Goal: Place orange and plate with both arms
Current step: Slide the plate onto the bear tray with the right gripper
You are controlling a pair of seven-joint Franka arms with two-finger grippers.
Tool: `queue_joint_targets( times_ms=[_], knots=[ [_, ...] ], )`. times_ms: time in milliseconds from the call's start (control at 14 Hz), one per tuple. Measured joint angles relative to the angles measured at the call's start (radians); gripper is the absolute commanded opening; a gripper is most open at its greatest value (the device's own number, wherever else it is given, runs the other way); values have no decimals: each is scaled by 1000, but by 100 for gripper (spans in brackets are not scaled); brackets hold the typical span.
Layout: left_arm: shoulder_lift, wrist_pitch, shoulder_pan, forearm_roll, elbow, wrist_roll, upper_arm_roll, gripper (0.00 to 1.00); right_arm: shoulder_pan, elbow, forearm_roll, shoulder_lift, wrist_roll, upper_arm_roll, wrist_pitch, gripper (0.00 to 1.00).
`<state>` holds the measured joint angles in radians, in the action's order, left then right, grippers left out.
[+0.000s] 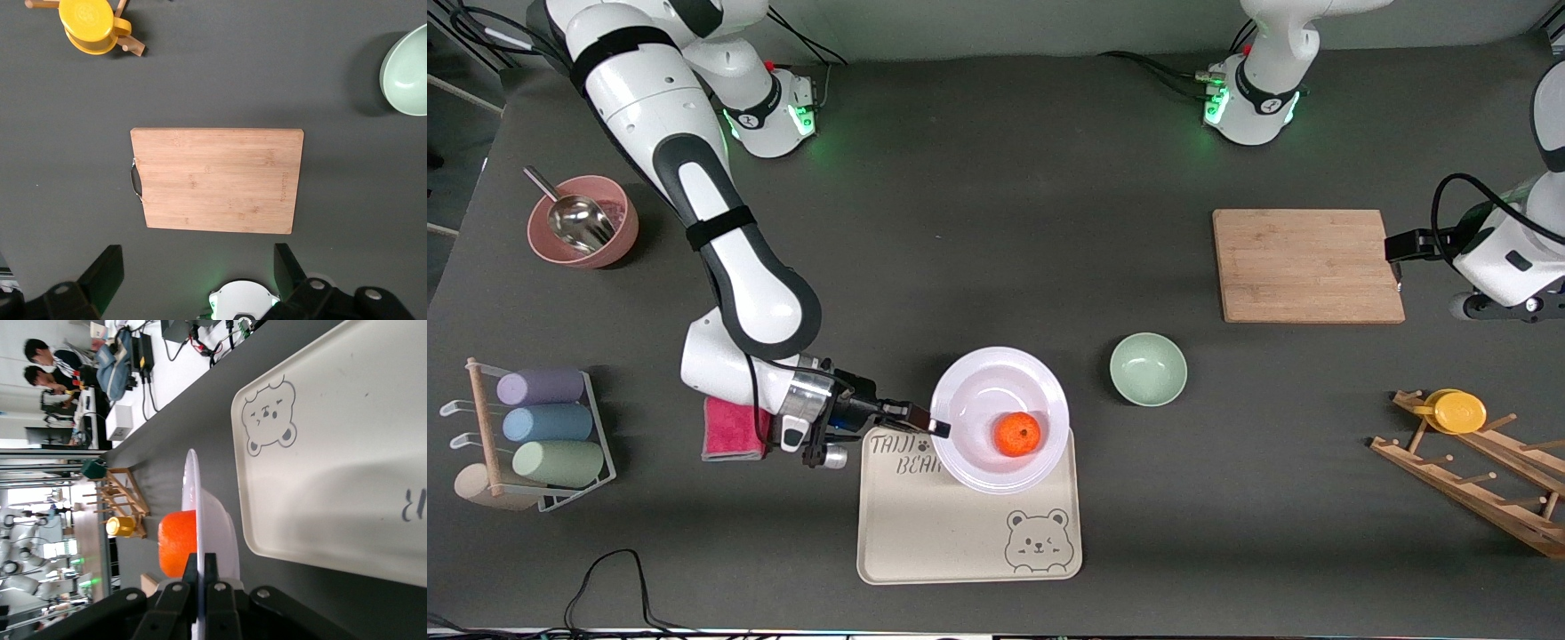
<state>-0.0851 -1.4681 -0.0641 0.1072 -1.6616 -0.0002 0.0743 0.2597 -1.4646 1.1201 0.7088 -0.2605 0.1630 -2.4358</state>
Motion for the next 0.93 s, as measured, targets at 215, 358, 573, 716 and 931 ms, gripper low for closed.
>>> queue_joint_targets(
  times_ms=[215, 358, 573, 716, 931],
  knots=[
    [0, 0, 0, 0, 0, 0, 1, 100, -12, 85, -124, 63, 74, -1, 7, 0],
    [-1, 0, 0, 0, 0, 0, 1, 100, -24, 133, -131, 104, 74, -3, 40, 0],
    [-1, 0, 0, 0, 0, 0, 1, 100, -54, 187, -134, 146, 74, -4, 71, 0],
    [-3, 0, 0, 0, 0, 0, 1, 100, -59, 212, -139, 170, 74, -4, 79, 0],
    [-8, 0, 0, 0, 0, 0, 1, 100, -57, 270, -156, 225, 69, -4, 79, 0]
  ],
)
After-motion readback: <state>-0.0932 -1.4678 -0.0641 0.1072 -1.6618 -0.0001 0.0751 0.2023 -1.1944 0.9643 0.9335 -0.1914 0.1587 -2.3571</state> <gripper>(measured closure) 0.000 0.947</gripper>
